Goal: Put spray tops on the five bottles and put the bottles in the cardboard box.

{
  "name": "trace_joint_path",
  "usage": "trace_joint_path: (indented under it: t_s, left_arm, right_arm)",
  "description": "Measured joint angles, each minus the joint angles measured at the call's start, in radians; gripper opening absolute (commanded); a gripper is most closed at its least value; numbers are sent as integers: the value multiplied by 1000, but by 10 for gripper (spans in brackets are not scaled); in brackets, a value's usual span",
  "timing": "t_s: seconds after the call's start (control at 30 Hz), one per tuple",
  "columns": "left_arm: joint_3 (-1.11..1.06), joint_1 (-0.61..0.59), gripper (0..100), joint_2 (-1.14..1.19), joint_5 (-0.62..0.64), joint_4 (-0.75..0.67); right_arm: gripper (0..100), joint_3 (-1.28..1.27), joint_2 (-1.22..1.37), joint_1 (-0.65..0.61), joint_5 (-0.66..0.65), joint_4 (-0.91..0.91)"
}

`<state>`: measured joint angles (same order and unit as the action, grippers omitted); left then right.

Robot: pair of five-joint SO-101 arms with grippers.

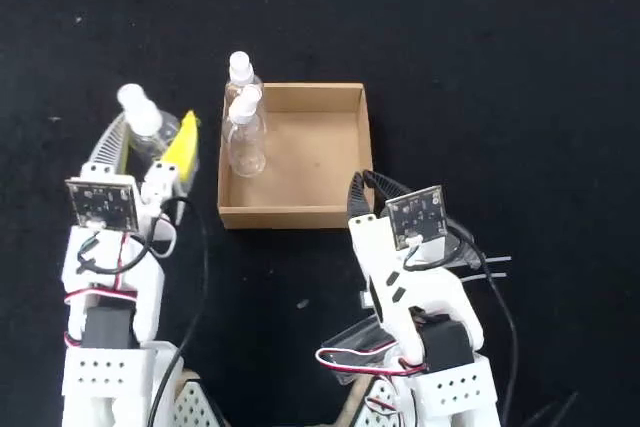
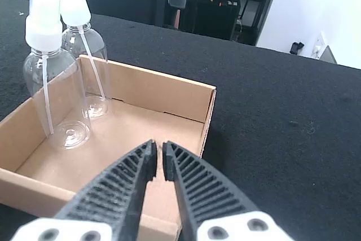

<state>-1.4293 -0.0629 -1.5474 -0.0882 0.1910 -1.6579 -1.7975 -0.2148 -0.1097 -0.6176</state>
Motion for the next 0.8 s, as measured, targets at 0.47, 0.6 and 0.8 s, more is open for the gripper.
trace_joint_path:
  t_s: [0.47, 0.6, 0.8]
  left_arm:
    - [-247, 155, 35, -46, 121, -272]
    - [-252, 186, 35, -44, 101, -290]
    - [-252, 230, 35, -43, 98, -290]
  right_arm:
    - [11, 0, 0, 0, 0, 2]
    - [11, 0, 0, 0, 0, 2]
    - [11, 0, 0, 0, 0, 2]
